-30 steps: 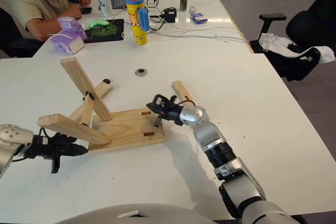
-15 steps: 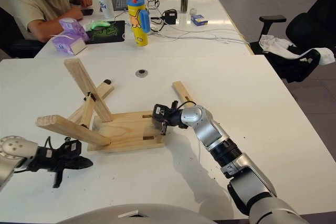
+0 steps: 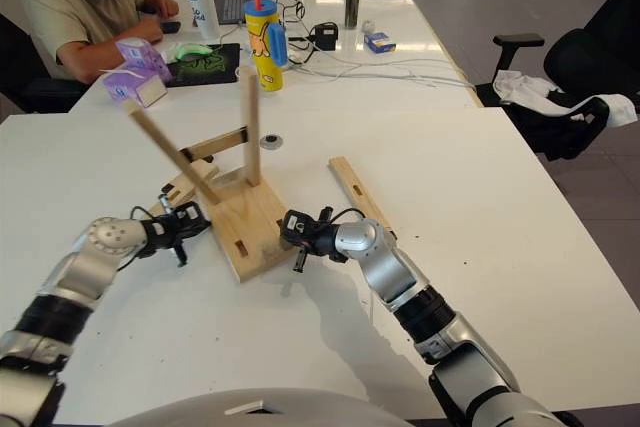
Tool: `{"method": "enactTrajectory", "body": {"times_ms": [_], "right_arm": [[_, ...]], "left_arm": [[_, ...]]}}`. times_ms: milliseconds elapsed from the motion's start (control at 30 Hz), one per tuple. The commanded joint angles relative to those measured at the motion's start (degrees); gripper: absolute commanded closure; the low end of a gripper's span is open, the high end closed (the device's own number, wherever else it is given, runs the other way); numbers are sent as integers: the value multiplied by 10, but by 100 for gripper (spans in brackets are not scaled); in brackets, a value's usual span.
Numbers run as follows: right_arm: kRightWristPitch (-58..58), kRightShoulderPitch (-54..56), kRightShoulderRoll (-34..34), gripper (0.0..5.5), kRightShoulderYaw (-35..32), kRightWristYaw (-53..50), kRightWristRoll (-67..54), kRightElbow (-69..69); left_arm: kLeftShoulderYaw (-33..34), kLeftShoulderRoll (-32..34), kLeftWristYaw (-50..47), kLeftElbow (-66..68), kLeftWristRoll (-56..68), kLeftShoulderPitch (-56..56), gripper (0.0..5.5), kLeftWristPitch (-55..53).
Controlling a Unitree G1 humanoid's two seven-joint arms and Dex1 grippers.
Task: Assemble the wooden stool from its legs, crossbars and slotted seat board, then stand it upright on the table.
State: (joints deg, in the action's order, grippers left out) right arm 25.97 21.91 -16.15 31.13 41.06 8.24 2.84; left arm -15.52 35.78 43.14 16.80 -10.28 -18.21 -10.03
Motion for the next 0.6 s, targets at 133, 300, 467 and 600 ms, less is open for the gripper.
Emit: {"method": "enactTrajectory", "body": {"times_ms": [133,300,467,600], "right_arm": [[50,-32,21,550,35,-20,28,79],[16,-24,22,550,24,-51,44,94],[-97,-17,50,550,-46,-130,19,93],[-114,-29,57,550,-66,-145,12,86]], "left_arm": [[-47,-66,-18,128,-38,-63,545,69],[3,-52,-40,127,-16,-74,545,71],[146,-35,-63,98,98,-95,545,34],[169,13,-54,224,93,-185,545,62]]}}
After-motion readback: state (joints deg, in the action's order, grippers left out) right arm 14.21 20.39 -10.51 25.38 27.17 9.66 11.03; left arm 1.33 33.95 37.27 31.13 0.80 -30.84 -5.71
